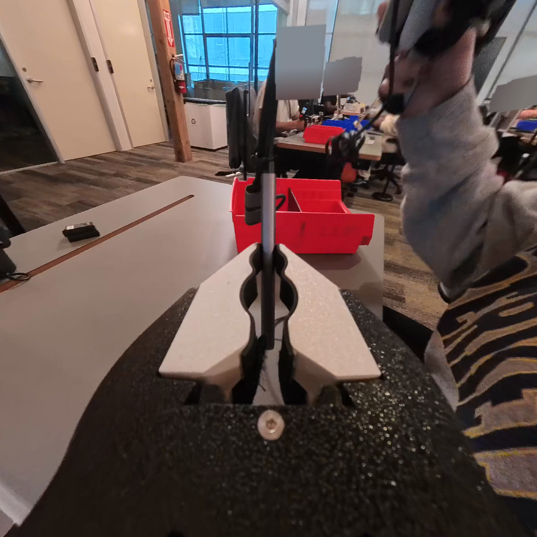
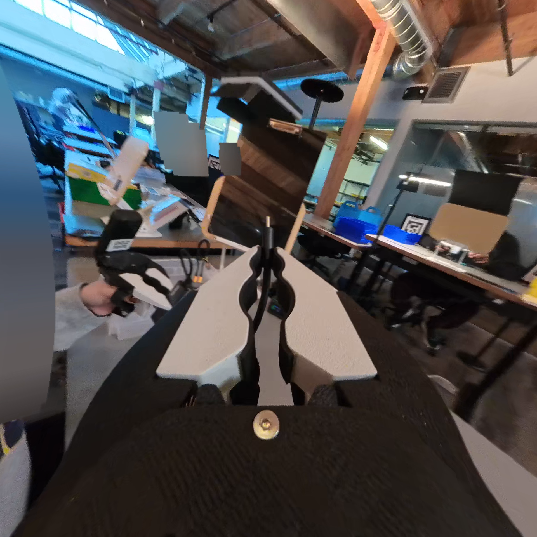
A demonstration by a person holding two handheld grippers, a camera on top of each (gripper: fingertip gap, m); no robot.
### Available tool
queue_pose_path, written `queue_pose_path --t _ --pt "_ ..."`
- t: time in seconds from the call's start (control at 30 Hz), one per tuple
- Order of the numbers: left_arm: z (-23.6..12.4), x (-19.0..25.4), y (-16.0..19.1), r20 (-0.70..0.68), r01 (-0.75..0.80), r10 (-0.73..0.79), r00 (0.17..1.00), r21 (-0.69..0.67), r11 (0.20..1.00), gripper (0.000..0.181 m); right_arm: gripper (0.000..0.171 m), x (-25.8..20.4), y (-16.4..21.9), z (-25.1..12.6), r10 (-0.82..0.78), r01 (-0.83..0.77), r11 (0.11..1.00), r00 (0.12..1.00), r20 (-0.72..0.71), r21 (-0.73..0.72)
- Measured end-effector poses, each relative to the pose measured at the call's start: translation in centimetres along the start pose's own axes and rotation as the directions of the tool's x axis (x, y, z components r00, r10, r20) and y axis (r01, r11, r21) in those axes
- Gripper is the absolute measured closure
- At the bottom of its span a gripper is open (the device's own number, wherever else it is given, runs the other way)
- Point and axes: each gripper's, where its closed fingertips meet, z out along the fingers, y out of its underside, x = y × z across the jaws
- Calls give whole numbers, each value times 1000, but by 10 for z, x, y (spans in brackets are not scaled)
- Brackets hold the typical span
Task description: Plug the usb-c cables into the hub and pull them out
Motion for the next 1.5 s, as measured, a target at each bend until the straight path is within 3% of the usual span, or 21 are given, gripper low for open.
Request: queue_pose_path --t 0.07,0.17,0.3,0.43,0.5,0.53,0.6,0.73,0.8,0.93,1.07,1.13,1.3,1.33,1.5 --pt "0 -2 2 20 -10 10 1000 0 1000 175 166 21 -2 -8 -43 41 996 999 -32 -78" --pt "1 -1 4 8 1 -1 1000 7 1000 175 166 44 26 -24 -56 48 976 998 -32 -215" --pt "2 -4 8 6 31 -31 999 12 999 175 166 67 92 -63 -33 24 910 999 -15 -414" --pt "7 -3 11 -1 56 -56 998 22 998 175 163 94 169 -112 -44 -62 762 988 -147 -645" --pt "11 -2 11 -12 69 -69 998 31 997 175 133 97 188 -121 -73 -98 712 974 -213 -695" --pt "14 -1 11 -19 74 -74 997 37 997 175 123 94 189 -119 -89 -105 712 967 -237 -694" --pt "19 1 9 -43 85 -82 996 62 994 175 122 69 174 -96 -106 -59 772 970 -219 -632" --pt "30 13 -1 -161 150 -127 979 140 979 175 134 -58 142 -13 125 -59 916 982 142 -396" --pt "33 24 -7 -251 192 -144 957 179 965 175 133 -104 155 16 176 -55 910 949 262 -411" --pt "37 38 -10 -355 221 -141 924 198 955 175 134 -133 185 55 190 -30 890 932 310 -455" --pt "37 47 -10 -403 238 -143 904 196 951 175 146 -145 189 66 258 -69 890 892 371 -451" --pt "38 49 -7 -404 228 -138 904 182 957 175 165 -149 188 65 270 -75 896 875 402 -437" --pt "37 52 19 -383 79 -67 922 16 997 164 167 -150 192 58 254 -44 895 869 425 -445" --pt "37 54 22 -393 72 -68 917 -6 997 174 167 -151 190 56 259 -46 896 862 435 -441" --pt "32 69 15 -404 -47 44 914 1 999 174 168 -158 177 47 220 10 910 837 501 -415"
